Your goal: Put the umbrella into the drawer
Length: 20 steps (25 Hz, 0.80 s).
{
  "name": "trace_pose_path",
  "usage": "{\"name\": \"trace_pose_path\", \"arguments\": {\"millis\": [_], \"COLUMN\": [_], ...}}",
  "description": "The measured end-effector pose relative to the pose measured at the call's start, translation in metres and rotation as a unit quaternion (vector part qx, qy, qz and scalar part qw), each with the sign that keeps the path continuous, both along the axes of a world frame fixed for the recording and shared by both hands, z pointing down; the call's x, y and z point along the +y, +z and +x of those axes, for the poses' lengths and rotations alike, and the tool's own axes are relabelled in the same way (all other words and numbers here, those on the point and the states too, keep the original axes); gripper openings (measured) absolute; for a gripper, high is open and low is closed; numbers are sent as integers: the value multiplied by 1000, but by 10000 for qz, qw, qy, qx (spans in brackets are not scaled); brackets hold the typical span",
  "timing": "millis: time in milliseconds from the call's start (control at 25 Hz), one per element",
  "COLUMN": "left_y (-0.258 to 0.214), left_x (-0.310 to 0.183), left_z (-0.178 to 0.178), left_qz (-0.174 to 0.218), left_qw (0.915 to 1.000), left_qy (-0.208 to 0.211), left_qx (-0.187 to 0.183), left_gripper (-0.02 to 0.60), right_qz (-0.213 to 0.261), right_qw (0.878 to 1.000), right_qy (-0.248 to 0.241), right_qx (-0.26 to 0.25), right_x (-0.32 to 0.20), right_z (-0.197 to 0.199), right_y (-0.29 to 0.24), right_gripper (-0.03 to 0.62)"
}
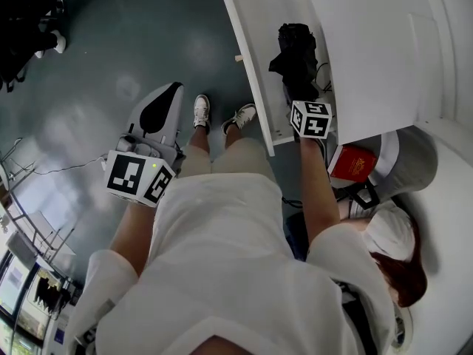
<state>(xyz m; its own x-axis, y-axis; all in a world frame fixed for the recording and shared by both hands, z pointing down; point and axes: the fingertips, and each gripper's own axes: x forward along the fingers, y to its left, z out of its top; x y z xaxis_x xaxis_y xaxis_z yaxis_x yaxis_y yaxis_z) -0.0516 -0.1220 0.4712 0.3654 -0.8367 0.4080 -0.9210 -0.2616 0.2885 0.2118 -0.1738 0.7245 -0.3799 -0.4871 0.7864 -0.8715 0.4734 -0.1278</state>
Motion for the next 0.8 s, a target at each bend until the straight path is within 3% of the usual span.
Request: {"name": "trace_pose_path", "arguments": {"millis": [240, 800], "left_y": [-16, -7], "left_x": [6, 18], "left_z": [3, -9], "left_qz": [199, 45], "left_qw": [9998, 9999], "left_qy": [-35, -109], "left_qx": [20, -67], "left_gripper": [14, 14], "right_qz": [-86, -119], "right_qw": [9997, 9971], "right_qy": [-74, -377], "right_qx": [214, 643], "right_x": [0, -14], "right_z": [4, -6], "right_y": [15, 35], "right_gripper": [242, 247]}}
